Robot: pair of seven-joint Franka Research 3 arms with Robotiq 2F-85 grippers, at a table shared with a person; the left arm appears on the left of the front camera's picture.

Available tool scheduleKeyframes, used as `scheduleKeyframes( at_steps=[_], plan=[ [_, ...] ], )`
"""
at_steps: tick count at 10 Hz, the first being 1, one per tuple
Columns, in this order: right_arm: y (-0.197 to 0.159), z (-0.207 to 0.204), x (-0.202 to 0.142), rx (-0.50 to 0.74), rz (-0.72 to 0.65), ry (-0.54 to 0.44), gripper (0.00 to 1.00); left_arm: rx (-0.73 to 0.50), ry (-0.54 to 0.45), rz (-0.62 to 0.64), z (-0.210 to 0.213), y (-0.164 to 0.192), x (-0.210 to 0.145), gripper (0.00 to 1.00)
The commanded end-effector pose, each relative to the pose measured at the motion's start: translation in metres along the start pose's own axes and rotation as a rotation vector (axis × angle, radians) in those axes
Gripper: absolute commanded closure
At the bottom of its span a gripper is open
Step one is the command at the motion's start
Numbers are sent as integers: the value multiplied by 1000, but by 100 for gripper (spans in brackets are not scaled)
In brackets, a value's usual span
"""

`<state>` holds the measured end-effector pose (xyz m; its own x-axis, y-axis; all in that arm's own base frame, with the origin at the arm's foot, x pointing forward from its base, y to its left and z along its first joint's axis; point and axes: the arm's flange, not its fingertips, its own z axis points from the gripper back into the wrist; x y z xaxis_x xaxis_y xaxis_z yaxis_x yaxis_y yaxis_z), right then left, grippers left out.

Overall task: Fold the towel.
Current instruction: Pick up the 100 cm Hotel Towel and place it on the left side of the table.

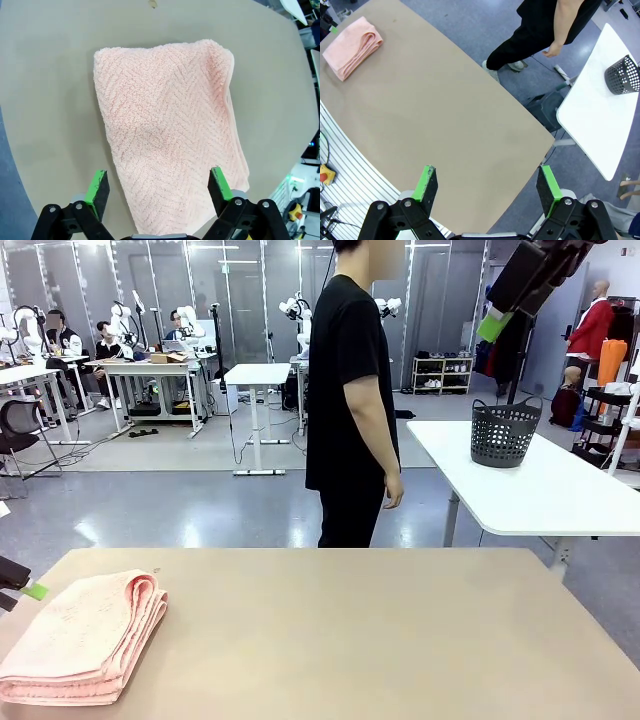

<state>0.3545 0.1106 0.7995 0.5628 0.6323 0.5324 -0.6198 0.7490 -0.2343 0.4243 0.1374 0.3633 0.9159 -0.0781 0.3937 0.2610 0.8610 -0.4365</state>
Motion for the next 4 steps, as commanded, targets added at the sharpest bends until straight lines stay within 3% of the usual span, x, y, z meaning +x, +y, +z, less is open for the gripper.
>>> scheduleKeyframes(
  at_steps=[1, 4],
  plan=[
    [1, 1, -1, 1, 1, 0, 0, -2, -5, 7, -1, 2, 5, 0],
    [1, 1, -1, 1, 1, 0, 0, -2, -5, 7, -1, 2, 5, 0]
  ],
)
